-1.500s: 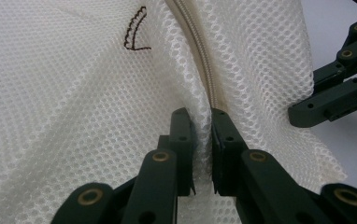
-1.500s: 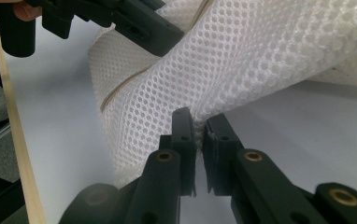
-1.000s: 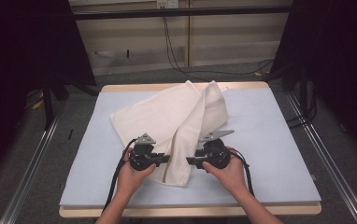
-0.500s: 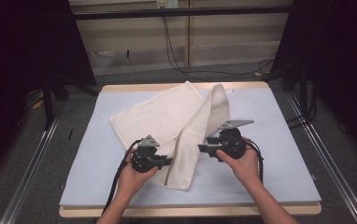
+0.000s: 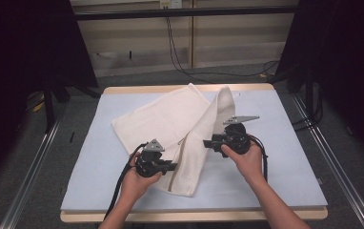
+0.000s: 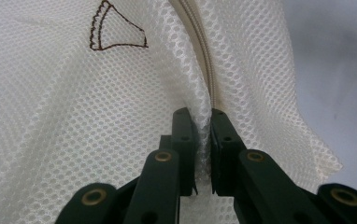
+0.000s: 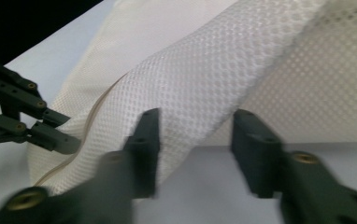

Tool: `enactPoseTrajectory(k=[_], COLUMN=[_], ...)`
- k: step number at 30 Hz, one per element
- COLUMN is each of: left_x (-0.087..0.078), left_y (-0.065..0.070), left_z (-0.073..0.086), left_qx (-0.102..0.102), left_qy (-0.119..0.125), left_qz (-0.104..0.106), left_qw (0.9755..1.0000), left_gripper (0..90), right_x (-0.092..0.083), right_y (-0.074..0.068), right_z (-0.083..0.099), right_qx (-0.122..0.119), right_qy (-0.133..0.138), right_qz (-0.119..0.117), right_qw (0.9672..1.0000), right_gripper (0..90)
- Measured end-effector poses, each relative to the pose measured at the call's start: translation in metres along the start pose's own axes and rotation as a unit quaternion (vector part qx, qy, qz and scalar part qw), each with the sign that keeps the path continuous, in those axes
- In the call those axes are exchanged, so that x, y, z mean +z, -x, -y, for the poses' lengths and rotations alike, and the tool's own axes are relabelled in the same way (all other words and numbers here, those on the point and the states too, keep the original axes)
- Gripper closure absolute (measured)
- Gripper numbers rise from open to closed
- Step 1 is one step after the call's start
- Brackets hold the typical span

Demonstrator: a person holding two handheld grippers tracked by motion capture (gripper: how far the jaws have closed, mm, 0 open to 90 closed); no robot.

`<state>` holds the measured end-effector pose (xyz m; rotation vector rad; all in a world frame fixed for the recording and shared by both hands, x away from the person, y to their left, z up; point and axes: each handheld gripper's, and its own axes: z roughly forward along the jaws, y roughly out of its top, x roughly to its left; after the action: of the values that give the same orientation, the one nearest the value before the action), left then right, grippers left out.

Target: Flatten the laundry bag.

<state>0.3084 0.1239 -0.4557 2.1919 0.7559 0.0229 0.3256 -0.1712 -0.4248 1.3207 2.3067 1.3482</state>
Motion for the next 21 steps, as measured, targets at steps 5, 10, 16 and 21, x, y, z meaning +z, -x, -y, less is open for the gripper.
enactPoseTrajectory(k=[5, 10, 16, 21], left_x=[-0.001, -0.002, 0.0, 0.0], left_y=[0.0, 0.0, 0.003, 0.002], left_z=[0.0, 0.0, -0.002, -0.002], left_qx=[-0.001, -0.001, 0.006, 0.001], left_qy=[0.005, 0.003, -0.001, 0.001], left_qz=[0.001, 0.0, 0.0, 0.002], left_qw=[1.0, 1.0, 1.0, 1.0], left_gripper=[82.5, 82.1, 81.9, 81.9], right_x=[-0.003, -0.011, -0.022, -0.03], right_y=[-0.003, -0.006, -0.004, -0.001], right_z=[0.003, 0.013, 0.039, 0.052], right_qx=[-0.016, -0.023, -0.015, -0.018], right_qy=[0.002, -0.006, -0.016, -0.026], right_qz=[-0.018, -0.012, -0.01, -0.002], right_qw=[0.9997, 0.9996, 0.9997, 0.9995], right_gripper=[84.5, 87.0, 86.3, 81.5])
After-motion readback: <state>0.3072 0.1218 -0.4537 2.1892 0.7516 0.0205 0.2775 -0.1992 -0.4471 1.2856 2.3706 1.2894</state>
